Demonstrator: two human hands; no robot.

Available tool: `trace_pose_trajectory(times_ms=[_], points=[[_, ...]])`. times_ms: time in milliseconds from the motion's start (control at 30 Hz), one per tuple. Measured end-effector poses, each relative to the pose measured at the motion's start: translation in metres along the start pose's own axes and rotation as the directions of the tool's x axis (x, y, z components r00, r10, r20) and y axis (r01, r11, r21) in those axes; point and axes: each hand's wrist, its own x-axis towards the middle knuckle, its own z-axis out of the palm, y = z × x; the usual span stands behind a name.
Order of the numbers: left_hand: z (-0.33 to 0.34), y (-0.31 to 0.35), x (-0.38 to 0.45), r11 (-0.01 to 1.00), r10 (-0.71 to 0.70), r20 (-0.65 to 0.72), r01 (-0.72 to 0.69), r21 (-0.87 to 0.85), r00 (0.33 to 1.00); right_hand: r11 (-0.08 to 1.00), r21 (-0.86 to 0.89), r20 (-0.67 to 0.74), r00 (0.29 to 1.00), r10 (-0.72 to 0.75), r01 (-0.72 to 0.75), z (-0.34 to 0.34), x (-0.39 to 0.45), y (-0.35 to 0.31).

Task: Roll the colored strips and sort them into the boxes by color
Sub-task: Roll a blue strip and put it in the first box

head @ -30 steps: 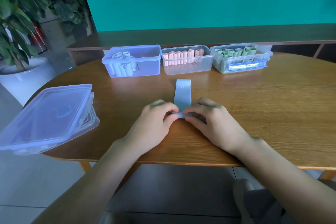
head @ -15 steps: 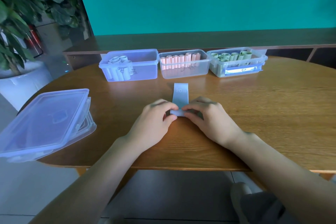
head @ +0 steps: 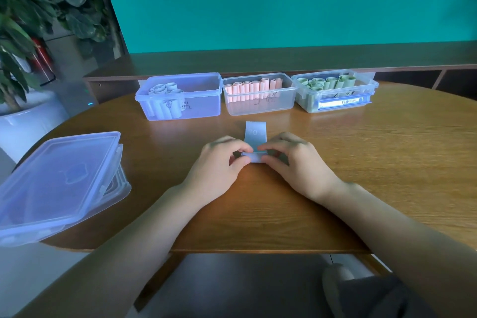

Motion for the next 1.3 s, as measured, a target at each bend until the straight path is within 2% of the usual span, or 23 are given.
trace_pose_trajectory(times_ms=[167, 267, 400, 533, 633, 833, 1033, 1167, 1300], points=[[0.007, -0.008, 0.014, 0.998, 0.028, -0.009, -0.028, 0.057, 1.0, 0.999, -0.014, 0.031, 0.998, -0.046, 0.047, 0.001, 0.008, 0.007], [0.009, -0.009, 0.019, 0.999, 0.046, -0.05, -0.046, 0.003, 0.998, 0.998, -0.023, 0.012, 0.998, -0.056, 0.056, 0.002, 0.017, 0.016], [0.01, -0.011, 0.026, 0.998, 0.059, 0.016, -0.059, 0.025, 0.998, 0.997, -0.036, 0.033, 0.997, -0.069, 0.07, 0.002, 0.028, 0.027], [0.014, -0.015, 0.04, 0.994, 0.024, 0.034, -0.027, 0.103, 0.999, 0.997, -0.039, -0.034, 0.997, -0.067, 0.065, 0.003, 0.035, 0.031], [0.017, -0.018, 0.048, 0.986, 0.006, 0.052, -0.014, 0.165, 0.999, 0.997, -0.019, 0.02, 0.997, -0.068, 0.069, 0.003, 0.038, 0.033], [0.019, -0.023, 0.056, 0.997, 0.08, -0.022, -0.08, 0.02, 0.997, 0.998, -0.045, 0.033, 0.999, -0.042, 0.043, 0.004, 0.05, 0.045], [0.023, -0.026, 0.067, 0.993, 0.049, 0.014, -0.051, 0.107, 0.999, 0.998, -0.053, -0.015, 1.0, -0.017, 0.016, 0.006, 0.06, 0.054], [0.026, -0.031, 0.076, 0.983, 0.024, 0.027, -0.029, 0.182, 0.999, 0.999, -0.031, 0.038, 0.999, -0.015, 0.017, 0.006, 0.063, 0.055], [0.026, -0.031, 0.082, 0.997, 0.034, -0.026, -0.033, 0.07, 0.999, 0.999, -0.018, 0.026, 0.999, 0.027, -0.026, 0.006, 0.069, 0.059]])
